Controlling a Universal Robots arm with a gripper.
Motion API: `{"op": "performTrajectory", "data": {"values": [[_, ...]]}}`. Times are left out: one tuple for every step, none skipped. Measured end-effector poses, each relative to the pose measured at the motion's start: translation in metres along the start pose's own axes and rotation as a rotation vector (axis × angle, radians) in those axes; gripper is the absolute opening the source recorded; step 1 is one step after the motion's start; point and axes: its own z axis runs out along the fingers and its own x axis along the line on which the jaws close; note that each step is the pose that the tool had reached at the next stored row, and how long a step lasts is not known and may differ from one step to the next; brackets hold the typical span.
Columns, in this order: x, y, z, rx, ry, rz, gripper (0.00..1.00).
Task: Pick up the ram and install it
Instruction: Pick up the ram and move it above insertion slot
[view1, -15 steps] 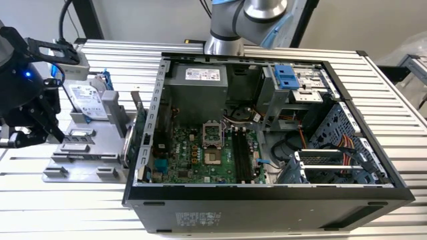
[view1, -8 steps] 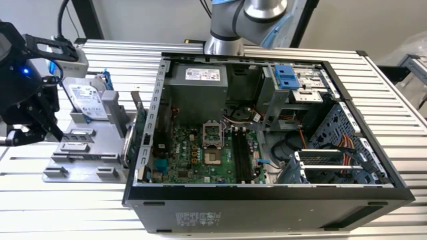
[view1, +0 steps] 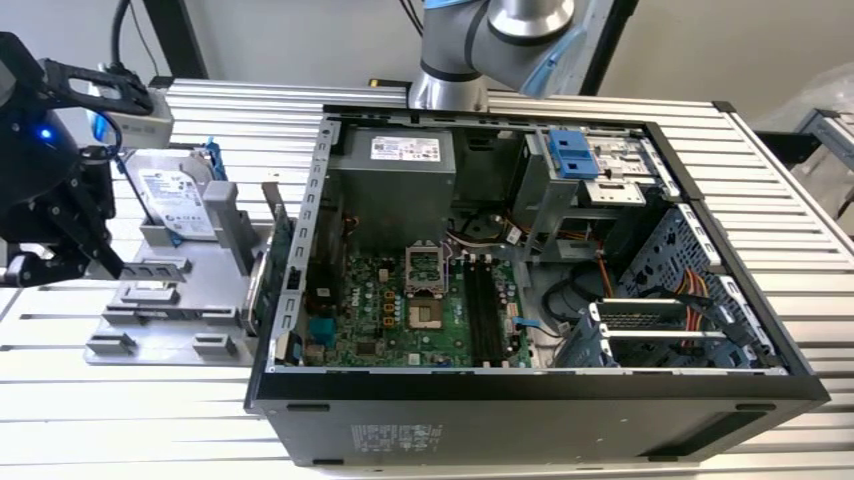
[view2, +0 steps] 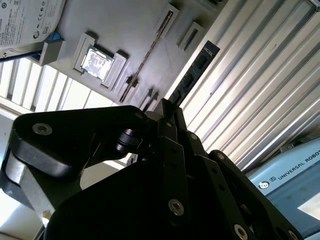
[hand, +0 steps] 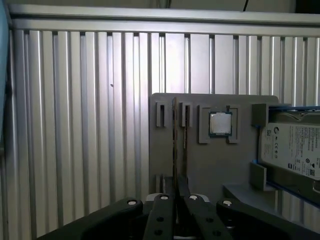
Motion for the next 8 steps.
{"op": "performTrajectory", "data": {"values": [[-0.0001,0.0,-0.0008,0.0,0.0,0.0,0.0],[-0.0001,0.0001,-0.0015,0.0,0.0,0.0,0.0],[-0.0002,0.0001,-0.0023,-0.0001,0.0,0.0,0.0],[-0.0003,0.0001,-0.0031,-0.0001,0.0001,0.0,0.0],[-0.0003,0.0001,-0.0038,0.0,0.0,0.0,0.0],[-0.0004,0.0001,-0.0045,0.0,-0.0001,0.0,0.0],[-0.0004,0.0002,-0.0052,0.0,0.0,0.0,0.0],[-0.0005,0.0002,-0.006,0.0,0.0,0.0,0.0]]}}
